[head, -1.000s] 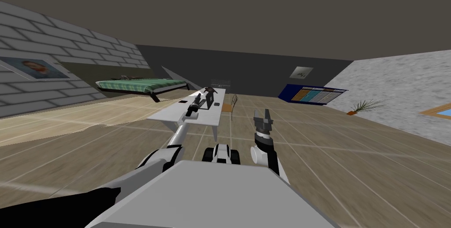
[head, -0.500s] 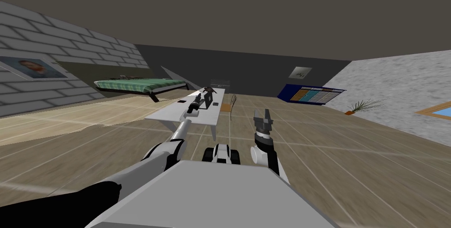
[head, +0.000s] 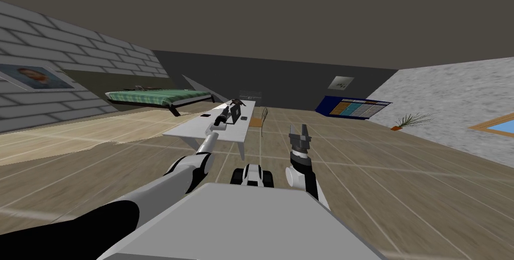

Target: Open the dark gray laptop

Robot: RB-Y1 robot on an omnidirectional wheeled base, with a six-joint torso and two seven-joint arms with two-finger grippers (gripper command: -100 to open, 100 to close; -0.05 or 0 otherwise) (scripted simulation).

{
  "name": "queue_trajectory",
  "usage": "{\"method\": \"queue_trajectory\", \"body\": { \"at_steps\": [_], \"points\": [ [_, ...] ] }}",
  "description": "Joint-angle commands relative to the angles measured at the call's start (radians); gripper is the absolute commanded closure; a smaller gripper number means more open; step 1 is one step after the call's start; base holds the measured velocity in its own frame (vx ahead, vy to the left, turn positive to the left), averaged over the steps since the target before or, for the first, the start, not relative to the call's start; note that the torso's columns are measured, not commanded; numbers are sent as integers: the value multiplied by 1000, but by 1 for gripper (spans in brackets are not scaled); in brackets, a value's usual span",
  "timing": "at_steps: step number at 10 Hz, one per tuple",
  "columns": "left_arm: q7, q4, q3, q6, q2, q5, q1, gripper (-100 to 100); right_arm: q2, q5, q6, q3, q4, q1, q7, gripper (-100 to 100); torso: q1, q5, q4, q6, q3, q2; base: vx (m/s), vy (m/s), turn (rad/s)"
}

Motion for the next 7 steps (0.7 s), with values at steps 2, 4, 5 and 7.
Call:
{"method": "queue_trajectory", "body": {
  "at_steps": [2,4,5,7],
  "points": [
    [-9,83,15,29,16,-10,-47,-100,0,0,0,0,0,0,0,0,2,0,0,0,0,0,-21,-58,-3],
    [-20,146,33,61,36,-21,-102,-100,0,0,0,0,0,0,0,0,2,1,0,0,0,0,-14,-64,-6],
    [-20,158,33,61,36,-21,-102,-100,0,0,0,0,0,0,0,0,0,0,0,0,0,0,-15,-57,0],
    [-30,220,48,88,56,-31,-149,-100,0,0,0,0,0,0,0,0,2,1,0,0,0,0,-17,-57,-8]
  ]
}}
